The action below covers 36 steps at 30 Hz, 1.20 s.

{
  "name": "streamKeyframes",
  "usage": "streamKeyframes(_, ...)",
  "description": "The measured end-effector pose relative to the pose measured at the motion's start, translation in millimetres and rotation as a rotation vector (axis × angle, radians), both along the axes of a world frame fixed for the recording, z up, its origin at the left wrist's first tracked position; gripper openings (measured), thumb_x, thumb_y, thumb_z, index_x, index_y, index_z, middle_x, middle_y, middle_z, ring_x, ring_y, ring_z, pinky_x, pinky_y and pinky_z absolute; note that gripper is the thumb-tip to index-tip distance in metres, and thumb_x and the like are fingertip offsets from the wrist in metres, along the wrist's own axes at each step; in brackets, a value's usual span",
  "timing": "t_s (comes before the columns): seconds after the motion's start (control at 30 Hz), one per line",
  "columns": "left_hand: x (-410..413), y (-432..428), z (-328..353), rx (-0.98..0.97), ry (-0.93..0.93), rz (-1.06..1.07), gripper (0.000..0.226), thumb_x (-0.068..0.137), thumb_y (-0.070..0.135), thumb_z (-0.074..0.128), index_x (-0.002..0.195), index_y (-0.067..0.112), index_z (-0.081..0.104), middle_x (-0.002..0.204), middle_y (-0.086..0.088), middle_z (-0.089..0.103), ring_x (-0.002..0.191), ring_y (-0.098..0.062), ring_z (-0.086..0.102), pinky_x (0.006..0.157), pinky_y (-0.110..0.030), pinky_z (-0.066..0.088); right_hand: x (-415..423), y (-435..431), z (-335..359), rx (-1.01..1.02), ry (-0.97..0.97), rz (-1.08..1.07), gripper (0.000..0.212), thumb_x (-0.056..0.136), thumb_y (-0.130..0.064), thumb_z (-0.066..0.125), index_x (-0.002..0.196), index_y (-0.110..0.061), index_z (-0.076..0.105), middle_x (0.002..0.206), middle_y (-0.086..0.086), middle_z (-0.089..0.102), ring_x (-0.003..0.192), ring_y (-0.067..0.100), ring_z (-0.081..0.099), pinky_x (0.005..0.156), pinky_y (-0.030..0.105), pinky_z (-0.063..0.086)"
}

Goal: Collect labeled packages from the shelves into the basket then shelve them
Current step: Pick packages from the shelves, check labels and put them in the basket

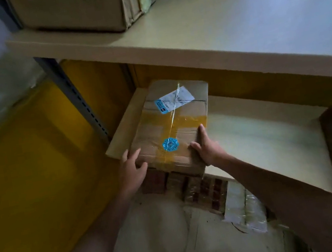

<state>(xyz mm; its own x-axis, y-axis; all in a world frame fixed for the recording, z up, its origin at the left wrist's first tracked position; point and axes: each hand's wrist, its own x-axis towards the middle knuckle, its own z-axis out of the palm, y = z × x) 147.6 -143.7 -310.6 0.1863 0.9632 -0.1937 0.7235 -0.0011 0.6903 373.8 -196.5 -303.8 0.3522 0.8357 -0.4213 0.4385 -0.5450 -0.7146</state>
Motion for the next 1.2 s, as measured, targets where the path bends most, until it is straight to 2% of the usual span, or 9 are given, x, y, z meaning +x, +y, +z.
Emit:
streamKeyframes(0.23,-55,30,9,-0.010,0.171,-0.143,0.057,0.088,0.027,0.055,0.141,0.021,0.035,0.155,-0.006,0.012,0.141,-0.028,0.014,0.114,-0.046,0.020,-57,47,4,0.012,-0.005,-0.021,0.066,0.099,-0.039,0.035,0.149,-0.030,-0.006,0.138,0.022,0.040,0.106,0.034,0.056,0.080,0.039,0.052)
streamKeyframes(0.4,-49,33,13,0.189,0.352,-0.224,0.055,0.086,0.039,0.052,0.138,0.024,0.040,0.150,-0.008,0.028,0.137,-0.030,0.017,0.112,-0.045,0.020,-45,25,19,0.046,-0.150,-0.052,0.061,0.099,-0.038,0.036,0.150,-0.022,0.007,0.141,0.019,0.044,0.115,0.031,0.053,0.099,0.046,0.045)
streamKeyframes(0.47,-28,32,20,0.232,0.307,-0.301,0.055,0.086,0.037,0.053,0.138,0.025,0.040,0.150,-0.006,0.030,0.137,-0.028,0.019,0.112,-0.042,0.019,-28,4,26,0.099,-0.214,-0.107,0.056,0.100,-0.037,0.035,0.150,-0.021,0.015,0.144,0.016,0.042,0.114,0.026,0.052,0.102,0.046,0.043)
streamKeyframes(0.57,20,18,37,0.248,0.206,-0.427,0.053,0.086,0.029,0.055,0.137,0.023,0.041,0.148,-0.005,0.033,0.133,-0.028,0.026,0.108,-0.037,0.024,8,-34,41,0.133,-0.279,-0.199,0.050,0.100,-0.033,0.035,0.147,-0.017,0.026,0.145,0.015,0.042,0.128,0.029,0.045,0.104,0.036,0.036)
streamKeyframes(0.7,91,-23,58,0.303,0.117,-0.625,0.055,0.086,0.026,0.053,0.138,0.022,0.040,0.146,-0.005,0.035,0.133,-0.025,0.028,0.107,-0.034,0.025,65,-95,69,0.161,-0.396,-0.312,0.050,0.100,-0.030,0.039,0.145,-0.012,0.031,0.148,0.014,0.038,0.136,0.029,0.036,0.107,0.030,0.029)
streamKeyframes(0.8,143,-57,68,0.284,0.045,-0.762,0.055,0.089,0.030,0.051,0.141,0.023,0.035,0.149,-0.005,0.032,0.137,-0.023,0.024,0.109,-0.033,0.020,105,-145,91,0.206,-0.446,-0.444,0.048,0.099,-0.030,0.041,0.142,-0.009,0.037,0.143,0.016,0.045,0.131,0.031,0.042,0.104,0.031,0.033)
streamKeyframes(0.93,214,-111,78,0.289,-0.054,-0.882,0.053,0.090,0.033,0.052,0.140,0.024,0.036,0.145,-0.004,0.037,0.133,-0.023,0.030,0.106,-0.031,0.025,149,-219,106,0.302,-0.505,-0.519,0.040,0.097,-0.027,0.045,0.131,-0.007,0.050,0.129,0.019,0.057,0.118,0.035,0.054,0.097,0.038,0.041)
streamKeyframes(1.07,288,-178,81,0.226,-0.114,-0.927,0.055,0.088,0.036,0.053,0.139,0.029,0.035,0.144,-0.005,0.039,0.133,-0.023,0.031,0.104,-0.033,0.026,207,-294,110,0.273,-0.584,-0.528,0.047,0.096,-0.029,0.049,0.138,-0.009,0.044,0.139,0.016,0.048,0.127,0.032,0.044,0.106,0.037,0.033)
streamKeyframes(1.2,350,-242,76,0.201,-0.203,-0.962,0.059,0.086,0.035,0.058,0.139,0.032,0.033,0.143,-0.006,0.039,0.130,-0.023,0.034,0.097,-0.026,0.028,276,-361,111,0.175,-0.739,-0.563,0.057,0.089,-0.037,0.058,0.140,-0.015,0.042,0.148,0.012,0.038,0.135,0.030,0.031,0.108,0.039,0.027)
